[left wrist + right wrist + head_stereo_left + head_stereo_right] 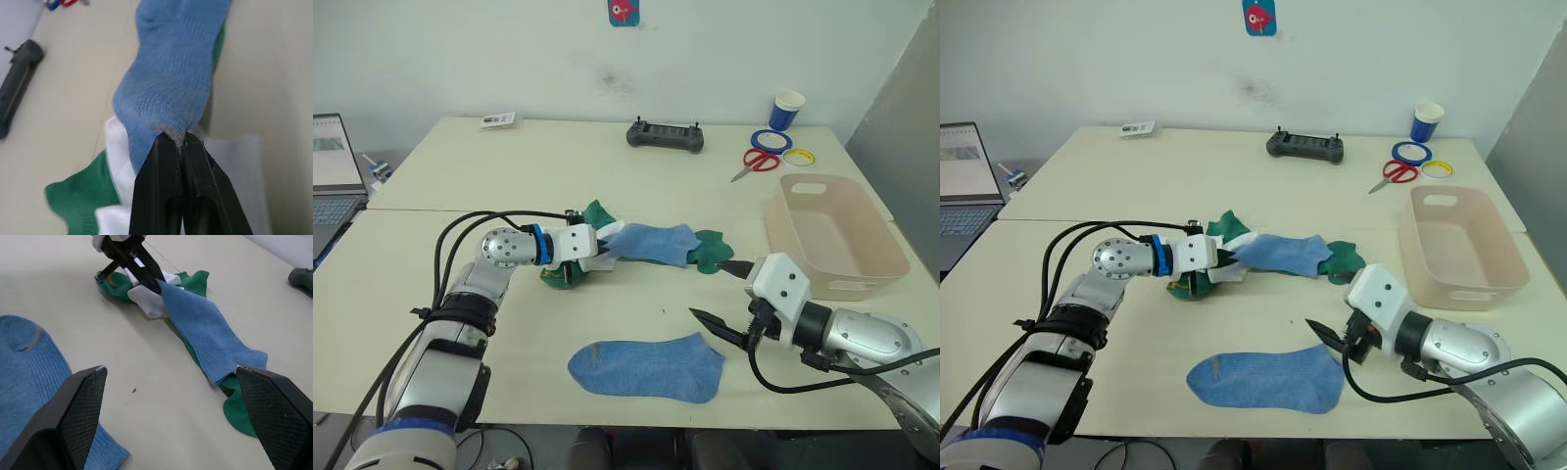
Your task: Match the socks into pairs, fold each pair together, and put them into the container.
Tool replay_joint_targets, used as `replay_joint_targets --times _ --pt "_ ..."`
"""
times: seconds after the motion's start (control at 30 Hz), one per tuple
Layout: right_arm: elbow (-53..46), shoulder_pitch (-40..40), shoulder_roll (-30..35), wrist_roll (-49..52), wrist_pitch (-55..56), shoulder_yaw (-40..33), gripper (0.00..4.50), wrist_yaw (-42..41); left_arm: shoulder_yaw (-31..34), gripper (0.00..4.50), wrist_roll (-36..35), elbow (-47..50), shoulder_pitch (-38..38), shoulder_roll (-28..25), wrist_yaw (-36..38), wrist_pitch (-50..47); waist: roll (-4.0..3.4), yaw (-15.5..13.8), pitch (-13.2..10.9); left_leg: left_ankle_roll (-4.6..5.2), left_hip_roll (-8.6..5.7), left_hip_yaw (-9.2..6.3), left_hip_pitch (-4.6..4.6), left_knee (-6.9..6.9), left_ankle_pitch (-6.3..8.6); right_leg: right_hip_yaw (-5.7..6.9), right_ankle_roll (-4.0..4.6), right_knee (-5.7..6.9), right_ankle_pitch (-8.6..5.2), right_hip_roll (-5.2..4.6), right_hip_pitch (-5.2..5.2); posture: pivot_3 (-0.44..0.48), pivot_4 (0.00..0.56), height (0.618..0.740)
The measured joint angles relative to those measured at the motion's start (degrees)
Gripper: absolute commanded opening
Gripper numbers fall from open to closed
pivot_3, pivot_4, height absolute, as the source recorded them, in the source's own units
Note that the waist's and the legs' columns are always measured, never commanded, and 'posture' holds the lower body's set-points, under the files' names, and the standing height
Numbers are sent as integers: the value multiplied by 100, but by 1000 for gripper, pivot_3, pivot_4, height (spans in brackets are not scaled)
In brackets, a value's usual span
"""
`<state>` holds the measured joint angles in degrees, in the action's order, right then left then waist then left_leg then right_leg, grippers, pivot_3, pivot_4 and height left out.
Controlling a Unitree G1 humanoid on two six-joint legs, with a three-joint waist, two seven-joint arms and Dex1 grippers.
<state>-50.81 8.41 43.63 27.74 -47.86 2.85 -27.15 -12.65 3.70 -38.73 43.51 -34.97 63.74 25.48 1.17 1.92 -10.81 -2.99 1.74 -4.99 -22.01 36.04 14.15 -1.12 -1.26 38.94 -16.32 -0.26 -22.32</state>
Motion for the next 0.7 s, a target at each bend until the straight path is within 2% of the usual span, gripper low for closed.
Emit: replay_joint_targets --times 0.2,0.3,0.47,0.67,0.7 --pt "490 358 35 -892 314 813 4500 54 34 60 -1184 2668 -938 -1039 1508 -2534 -1 47 -1 0 9 -7 7 -1 0 3 4 7 -2 9 1 0 150 740" --pt "637 408 70 -1203 479 1078 4500 -41 79 60 -1474 3429 -1309 -1553 1909 -3163 -2 43 -1 1 9 -5 8 -1 0 1 6 5 -4 9 1 0 150 740" --pt "869 499 77 -1561 639 1407 4500 -214 125 60 -1228 3320 -1777 -1669 1666 -2891 -1 -3 -1 1 8 -6 8 1 0 3 7 4 -4 8 1 0 150 740" --pt "1516 1067 -358 -2022 901 2034 4500 -429 138 60 -889 2909 -2065 -1530 1180 -2215 -1 -5 -1 2 8 -4 7 0 1 0 8 3 -4 8 -1 0 150 740" --pt "1630 1103 -406 -2092 942 2097 4500 -449 138 245 -869 2879 -2109 -1530 1175 -2094 -1 -8 -1 2 8 -4 4 -1 1 1 9 3 -5 8 -3 0 150 740"
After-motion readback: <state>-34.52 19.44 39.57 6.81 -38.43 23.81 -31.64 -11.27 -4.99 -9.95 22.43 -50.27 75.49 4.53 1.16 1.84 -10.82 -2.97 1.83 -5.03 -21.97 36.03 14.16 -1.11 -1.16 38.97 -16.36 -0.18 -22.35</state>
